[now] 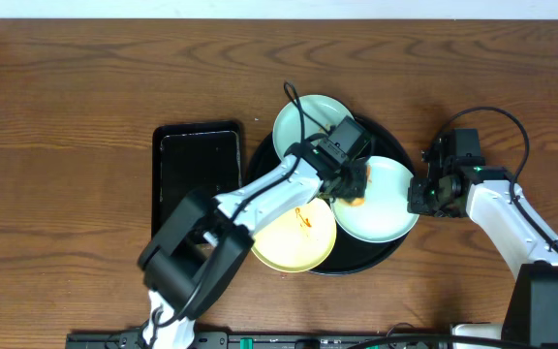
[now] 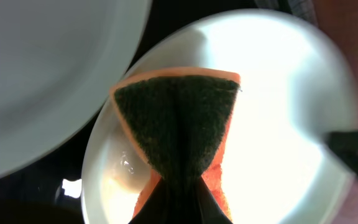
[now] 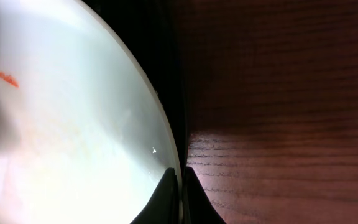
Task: Clean dirty plates on tray and stack at the side
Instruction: 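Scrub the sauce on the right green plate with the held sponge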
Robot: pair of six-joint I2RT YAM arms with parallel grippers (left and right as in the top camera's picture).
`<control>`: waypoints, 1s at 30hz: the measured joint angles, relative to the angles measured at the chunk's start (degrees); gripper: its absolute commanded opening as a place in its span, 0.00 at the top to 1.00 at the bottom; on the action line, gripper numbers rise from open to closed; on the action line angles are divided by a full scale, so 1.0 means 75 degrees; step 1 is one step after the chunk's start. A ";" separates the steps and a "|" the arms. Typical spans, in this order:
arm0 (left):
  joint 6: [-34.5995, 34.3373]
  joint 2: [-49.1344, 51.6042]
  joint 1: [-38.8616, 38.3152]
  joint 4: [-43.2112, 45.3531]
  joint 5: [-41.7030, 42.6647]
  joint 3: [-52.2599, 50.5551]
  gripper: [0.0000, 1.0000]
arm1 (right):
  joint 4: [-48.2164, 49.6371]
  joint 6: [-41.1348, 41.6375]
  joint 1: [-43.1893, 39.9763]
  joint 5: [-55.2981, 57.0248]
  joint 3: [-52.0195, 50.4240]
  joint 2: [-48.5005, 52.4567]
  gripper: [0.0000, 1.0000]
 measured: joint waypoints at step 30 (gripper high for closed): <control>0.0525 0.0679 -0.0472 0.0632 -0.0353 0.0079 0.93 | -0.0076 0.0003 0.0000 -0.0017 0.0003 0.0000 0.99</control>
